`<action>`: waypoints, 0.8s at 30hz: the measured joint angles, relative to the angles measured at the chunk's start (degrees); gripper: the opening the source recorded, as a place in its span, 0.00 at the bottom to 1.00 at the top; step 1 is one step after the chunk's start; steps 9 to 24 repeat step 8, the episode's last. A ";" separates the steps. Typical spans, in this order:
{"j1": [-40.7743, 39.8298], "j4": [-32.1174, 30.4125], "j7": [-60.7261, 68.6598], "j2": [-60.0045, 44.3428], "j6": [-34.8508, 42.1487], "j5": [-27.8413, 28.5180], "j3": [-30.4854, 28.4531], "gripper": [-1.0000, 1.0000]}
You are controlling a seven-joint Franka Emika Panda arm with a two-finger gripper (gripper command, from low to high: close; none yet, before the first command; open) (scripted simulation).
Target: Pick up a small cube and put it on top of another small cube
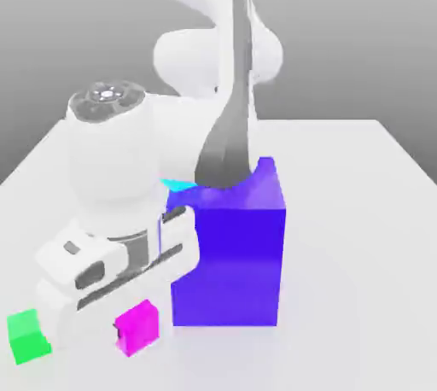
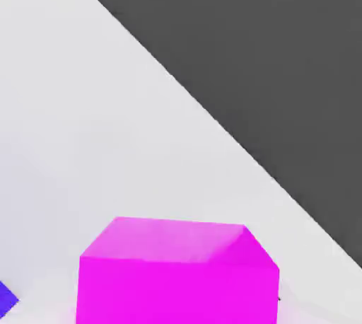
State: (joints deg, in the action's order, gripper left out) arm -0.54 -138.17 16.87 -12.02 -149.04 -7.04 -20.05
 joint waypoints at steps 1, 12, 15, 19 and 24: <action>-1.79 0.14 0.87 -0.79 -0.46 -1.39 -1.18 0.00; -9.25 1.80 5.47 -7.46 -4.74 -8.40 -0.53 1.00; -9.25 1.80 5.47 -7.46 -4.74 -8.40 -0.53 1.00; -9.25 1.80 5.47 -7.46 -4.74 -8.40 -0.53 1.00; -9.25 1.80 5.47 -7.46 -4.74 -8.40 -0.53 1.00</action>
